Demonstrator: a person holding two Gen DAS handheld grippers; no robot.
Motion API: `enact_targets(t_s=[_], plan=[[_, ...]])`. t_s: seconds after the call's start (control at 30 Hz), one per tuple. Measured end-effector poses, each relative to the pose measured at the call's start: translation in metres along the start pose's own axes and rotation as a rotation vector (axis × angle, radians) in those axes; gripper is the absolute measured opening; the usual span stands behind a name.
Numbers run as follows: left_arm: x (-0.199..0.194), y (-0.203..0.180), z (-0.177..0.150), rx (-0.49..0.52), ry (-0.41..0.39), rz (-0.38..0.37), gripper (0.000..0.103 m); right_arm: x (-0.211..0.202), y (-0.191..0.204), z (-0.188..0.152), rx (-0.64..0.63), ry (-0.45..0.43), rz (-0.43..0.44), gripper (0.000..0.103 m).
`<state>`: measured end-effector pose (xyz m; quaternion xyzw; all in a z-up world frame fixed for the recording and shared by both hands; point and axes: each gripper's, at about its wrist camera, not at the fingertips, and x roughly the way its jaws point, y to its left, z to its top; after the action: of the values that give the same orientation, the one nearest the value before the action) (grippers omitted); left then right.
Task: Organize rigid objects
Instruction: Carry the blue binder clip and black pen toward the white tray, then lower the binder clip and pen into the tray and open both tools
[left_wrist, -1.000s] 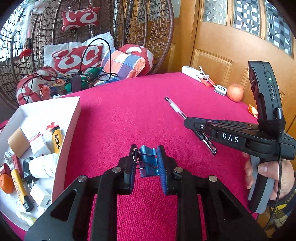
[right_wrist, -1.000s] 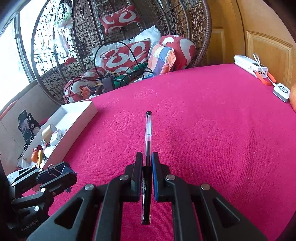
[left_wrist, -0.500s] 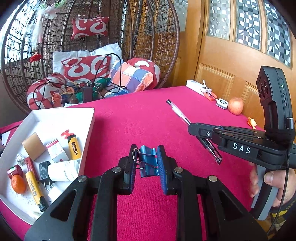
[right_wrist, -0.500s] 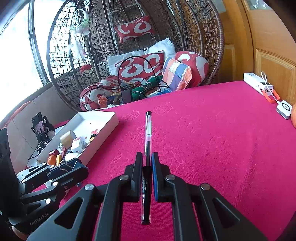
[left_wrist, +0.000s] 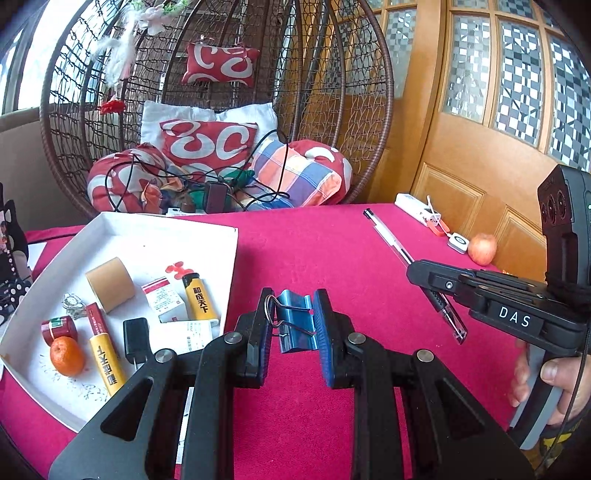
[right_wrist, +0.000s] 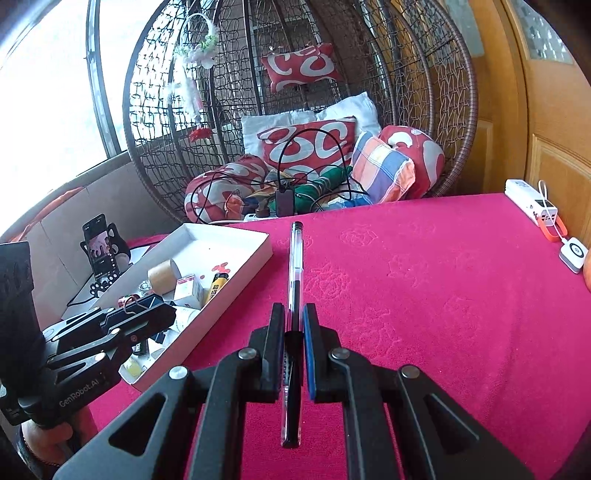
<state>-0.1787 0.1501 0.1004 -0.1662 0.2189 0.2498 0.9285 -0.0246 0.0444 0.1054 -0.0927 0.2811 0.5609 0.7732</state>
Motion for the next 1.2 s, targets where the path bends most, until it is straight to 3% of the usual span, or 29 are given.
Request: enact_targets(t_s=[0.5, 0.73, 0.97, 1.2], plan=[[-0.019, 0.052, -0.003, -0.093, -0.049, 0.091, 0.021, 0.011, 0.046, 0.009, -0.097, 0.013, 0.041, 0.008], [-0.034, 0.108, 0.007, -0.173, -0.085, 0.213, 0.021, 0.029, 0.072, 0.017, -0.127, 0.040, 0.102, 0.008], [-0.033, 0.155, 0.006, -0.245, -0.062, 0.297, 0.021, 0.063, 0.105, 0.026, -0.109, 0.094, 0.238, 0.008], [-0.018, 0.164, -0.004, -0.255, -0.022, 0.313, 0.021, 0.095, 0.126, 0.023, -0.086, 0.125, 0.275, 0.008]])
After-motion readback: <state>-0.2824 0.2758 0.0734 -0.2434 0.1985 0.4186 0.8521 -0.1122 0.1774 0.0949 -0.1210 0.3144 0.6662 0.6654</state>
